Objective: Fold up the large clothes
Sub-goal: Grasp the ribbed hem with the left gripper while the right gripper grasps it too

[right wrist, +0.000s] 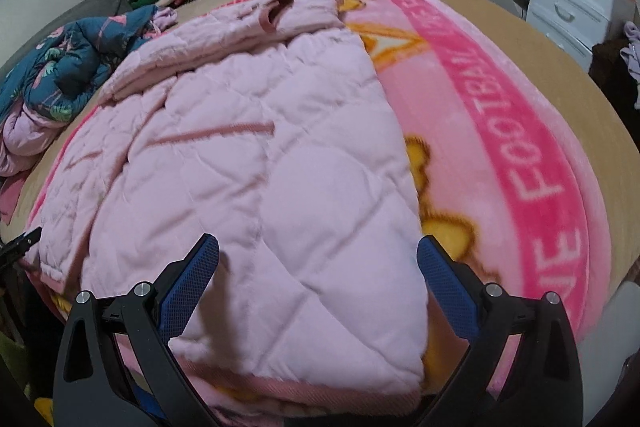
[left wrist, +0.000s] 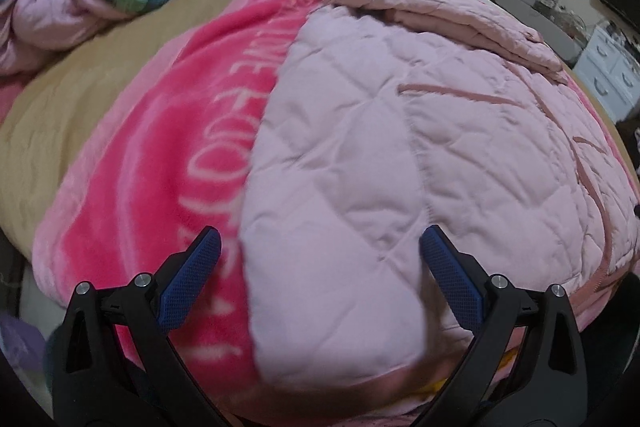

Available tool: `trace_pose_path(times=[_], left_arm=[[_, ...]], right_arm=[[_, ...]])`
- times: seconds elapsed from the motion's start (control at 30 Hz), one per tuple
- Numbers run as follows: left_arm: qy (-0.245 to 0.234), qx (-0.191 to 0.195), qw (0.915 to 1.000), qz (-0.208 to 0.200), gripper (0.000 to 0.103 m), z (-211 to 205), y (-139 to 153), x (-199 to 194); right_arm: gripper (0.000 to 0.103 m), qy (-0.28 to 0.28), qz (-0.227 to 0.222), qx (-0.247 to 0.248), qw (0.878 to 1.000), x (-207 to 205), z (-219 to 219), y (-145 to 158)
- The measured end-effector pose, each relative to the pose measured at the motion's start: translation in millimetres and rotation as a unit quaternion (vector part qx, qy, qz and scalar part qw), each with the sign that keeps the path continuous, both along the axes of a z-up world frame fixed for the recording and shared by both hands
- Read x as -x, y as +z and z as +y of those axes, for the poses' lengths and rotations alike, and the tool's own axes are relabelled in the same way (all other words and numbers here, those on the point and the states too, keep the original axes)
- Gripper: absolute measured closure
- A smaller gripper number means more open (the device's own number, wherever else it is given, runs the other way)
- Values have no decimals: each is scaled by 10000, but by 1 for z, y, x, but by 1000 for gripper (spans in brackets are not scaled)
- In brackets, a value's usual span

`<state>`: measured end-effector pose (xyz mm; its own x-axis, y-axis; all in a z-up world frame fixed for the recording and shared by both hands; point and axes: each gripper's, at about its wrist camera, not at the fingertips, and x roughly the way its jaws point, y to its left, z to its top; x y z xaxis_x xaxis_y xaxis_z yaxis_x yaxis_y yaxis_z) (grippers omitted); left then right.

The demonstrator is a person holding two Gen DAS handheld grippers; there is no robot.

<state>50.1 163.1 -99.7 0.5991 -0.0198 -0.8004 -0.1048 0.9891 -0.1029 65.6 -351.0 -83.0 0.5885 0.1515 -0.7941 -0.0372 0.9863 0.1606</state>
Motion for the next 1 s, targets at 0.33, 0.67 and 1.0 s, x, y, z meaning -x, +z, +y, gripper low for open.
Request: trace_pose_path(times=[0.33,0.67,1.0], left_arm=[[23,630,9979,144,9,10,-12,7],[-39,840,9963,189,9,4,-14,14],[10,1002,9948,195,9,3,-16,18]], right_arm=[[4,99,460,-604,9971,23,-17,-15],[12,297,554,-769,9951,44,-18,-24],[65,302,358,-1832,9820,49,-35,-16]])
